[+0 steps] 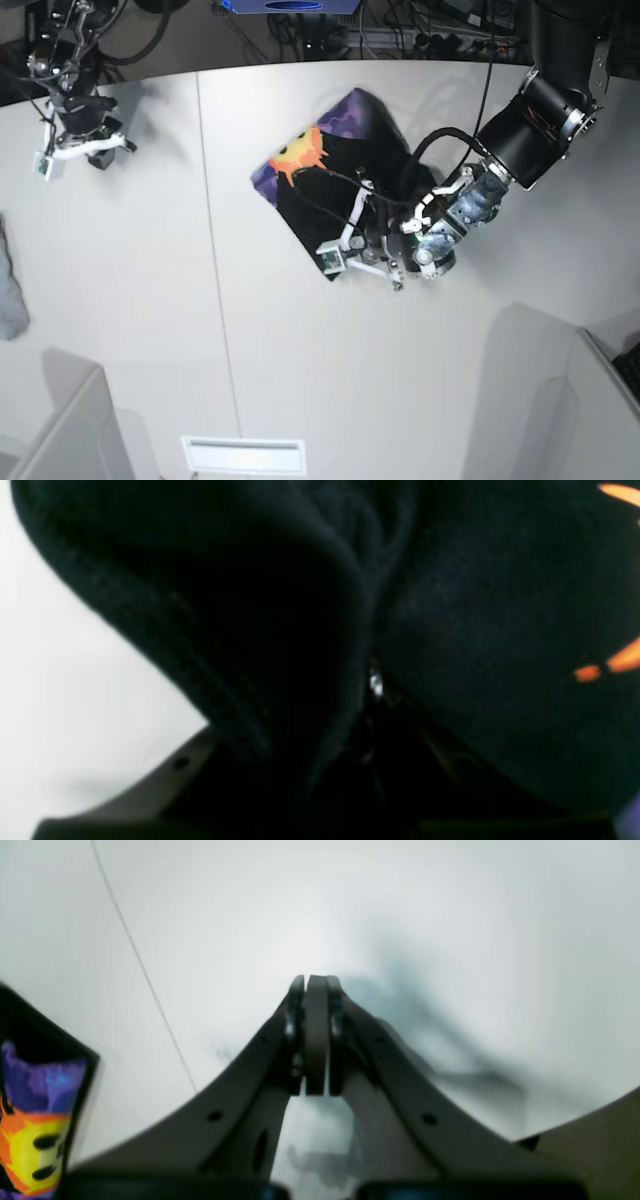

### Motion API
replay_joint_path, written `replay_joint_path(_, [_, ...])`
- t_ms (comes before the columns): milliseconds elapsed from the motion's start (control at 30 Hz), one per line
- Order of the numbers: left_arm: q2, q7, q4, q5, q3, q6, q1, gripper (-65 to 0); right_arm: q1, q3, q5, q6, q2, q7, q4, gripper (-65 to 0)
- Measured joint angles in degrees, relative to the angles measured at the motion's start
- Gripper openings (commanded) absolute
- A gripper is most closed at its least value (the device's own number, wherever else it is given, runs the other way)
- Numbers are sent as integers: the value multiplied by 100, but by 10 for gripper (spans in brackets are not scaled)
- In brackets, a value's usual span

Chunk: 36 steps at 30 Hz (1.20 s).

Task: Fold the T-shirt properly
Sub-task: 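Rotate and flip the bundle with the left gripper, print side up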

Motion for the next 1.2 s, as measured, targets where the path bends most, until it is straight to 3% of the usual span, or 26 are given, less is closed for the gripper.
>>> replay_joint_path(100, [13, -658, 17, 754, 186, -560, 37, -650, -109, 9, -31, 0, -129, -4, -4, -650])
replay_joint_path(233, [289, -719, -83, 1279, 236, -866, 9, -650, -208, 0, 15, 4, -343, -7, -4, -650])
replay_joint_path(400, [588, -977, -127, 1609, 269, -879, 31, -650, -251, 7, -39, 2, -509, -2, -4, -650])
replay_joint_path(700, [1270, -1266, -553, 2223, 278, -898, 44, -650, -313, 7, -42, 2, -509, 15, -4, -650])
replay_joint_path(1000, [1440, -1235, -564, 2479, 291, -901, 35, -650, -308, 7, -42, 2, -509, 11, -4, -650])
replay_joint_path(1200, [1425, -1775, -564, 2555, 1200, -859, -216, -650, -232, 7, -33, 4, -509, 90, -385, -650])
